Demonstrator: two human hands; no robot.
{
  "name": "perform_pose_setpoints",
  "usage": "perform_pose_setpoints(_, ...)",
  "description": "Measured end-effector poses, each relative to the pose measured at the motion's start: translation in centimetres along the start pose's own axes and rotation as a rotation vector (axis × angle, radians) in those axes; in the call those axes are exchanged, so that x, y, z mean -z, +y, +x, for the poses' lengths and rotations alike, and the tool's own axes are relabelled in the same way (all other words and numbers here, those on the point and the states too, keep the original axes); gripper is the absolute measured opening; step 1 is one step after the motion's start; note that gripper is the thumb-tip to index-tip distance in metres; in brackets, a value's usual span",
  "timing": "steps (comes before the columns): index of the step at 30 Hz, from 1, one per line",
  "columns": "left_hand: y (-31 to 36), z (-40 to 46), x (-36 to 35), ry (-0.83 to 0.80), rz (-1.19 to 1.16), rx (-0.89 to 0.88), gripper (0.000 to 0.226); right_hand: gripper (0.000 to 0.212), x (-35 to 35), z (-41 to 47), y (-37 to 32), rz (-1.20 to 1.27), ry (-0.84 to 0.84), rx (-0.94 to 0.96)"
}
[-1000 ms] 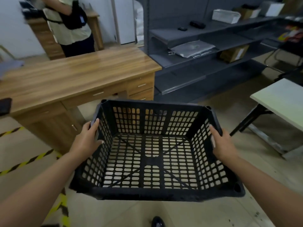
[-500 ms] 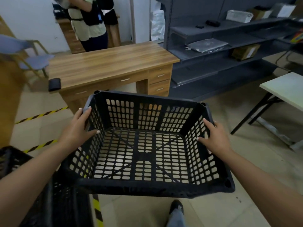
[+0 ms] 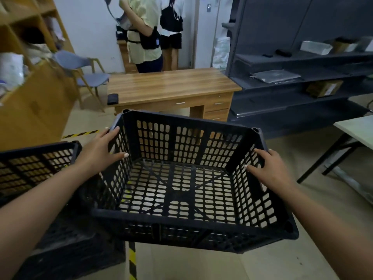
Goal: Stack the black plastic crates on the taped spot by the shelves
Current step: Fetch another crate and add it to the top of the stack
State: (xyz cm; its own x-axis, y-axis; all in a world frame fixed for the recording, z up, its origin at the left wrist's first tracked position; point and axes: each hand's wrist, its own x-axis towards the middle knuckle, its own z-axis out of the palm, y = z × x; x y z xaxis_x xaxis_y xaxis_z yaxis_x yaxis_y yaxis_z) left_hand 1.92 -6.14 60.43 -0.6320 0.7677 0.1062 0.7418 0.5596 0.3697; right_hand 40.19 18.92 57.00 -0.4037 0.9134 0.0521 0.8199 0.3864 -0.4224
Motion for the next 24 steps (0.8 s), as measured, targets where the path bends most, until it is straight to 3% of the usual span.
perform_pose_setpoints(12,-1.4,-12.3,9.0,0.161,-0.052,0.087,0.091,0.066,7.1,-6.2,-5.9,0.11,0.096,0.144)
perform_pose_setpoints(24,-14.4,-17.2,17.3,0.277,-0.049,0.201,0.097,0.065,4.1,-7.8,-20.9,0.18,0.056,0.357)
